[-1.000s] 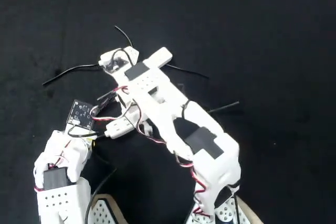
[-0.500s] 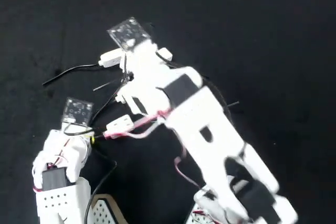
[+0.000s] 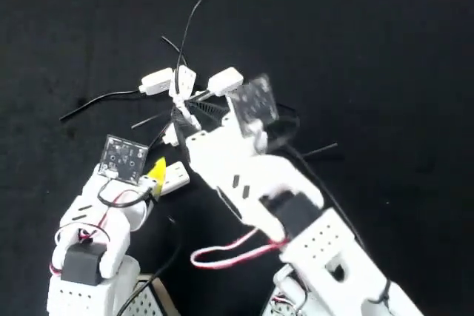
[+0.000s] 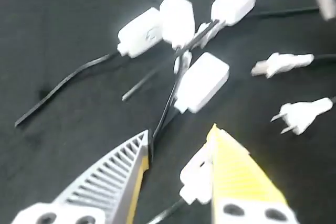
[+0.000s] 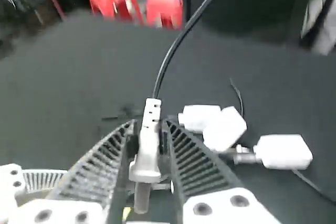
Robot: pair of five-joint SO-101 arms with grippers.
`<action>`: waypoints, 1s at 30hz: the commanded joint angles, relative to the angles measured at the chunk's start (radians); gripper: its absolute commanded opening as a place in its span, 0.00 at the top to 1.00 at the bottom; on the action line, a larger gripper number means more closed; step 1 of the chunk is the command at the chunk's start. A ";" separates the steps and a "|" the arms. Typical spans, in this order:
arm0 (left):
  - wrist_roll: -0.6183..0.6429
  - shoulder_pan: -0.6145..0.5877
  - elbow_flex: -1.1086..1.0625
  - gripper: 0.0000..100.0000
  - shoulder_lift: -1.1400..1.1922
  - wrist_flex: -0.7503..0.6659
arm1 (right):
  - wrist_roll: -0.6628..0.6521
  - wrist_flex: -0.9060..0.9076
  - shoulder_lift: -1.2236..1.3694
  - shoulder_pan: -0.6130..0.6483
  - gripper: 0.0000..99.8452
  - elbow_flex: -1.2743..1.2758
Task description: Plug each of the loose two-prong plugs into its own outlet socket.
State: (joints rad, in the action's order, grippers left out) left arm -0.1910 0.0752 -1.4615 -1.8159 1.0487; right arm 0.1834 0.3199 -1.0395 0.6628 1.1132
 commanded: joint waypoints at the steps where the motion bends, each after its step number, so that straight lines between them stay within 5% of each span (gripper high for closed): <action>1: 0.011 0.051 0.065 0.78 -0.003 -0.069 | 0.011 -0.077 -0.114 0.040 0.99 0.062; 8: 0.176 0.165 0.084 0.66 -0.003 -0.080 | 0.026 0.014 -0.291 0.057 0.99 0.145; 13: 0.230 0.200 0.114 0.66 -0.003 -0.089 | 0.163 0.153 -0.395 0.052 0.99 0.157; 21: 0.270 0.193 0.108 0.66 -0.003 -0.213 | 0.181 0.242 -0.532 0.091 0.99 0.237; 30: 0.295 0.056 0.108 0.66 -0.003 -0.222 | 0.176 0.341 -0.616 0.091 0.99 0.236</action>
State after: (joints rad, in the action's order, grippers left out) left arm 0.0836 0.1642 -1.4124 -1.8128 0.8769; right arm 0.3613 0.6360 -1.6502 0.7242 1.3495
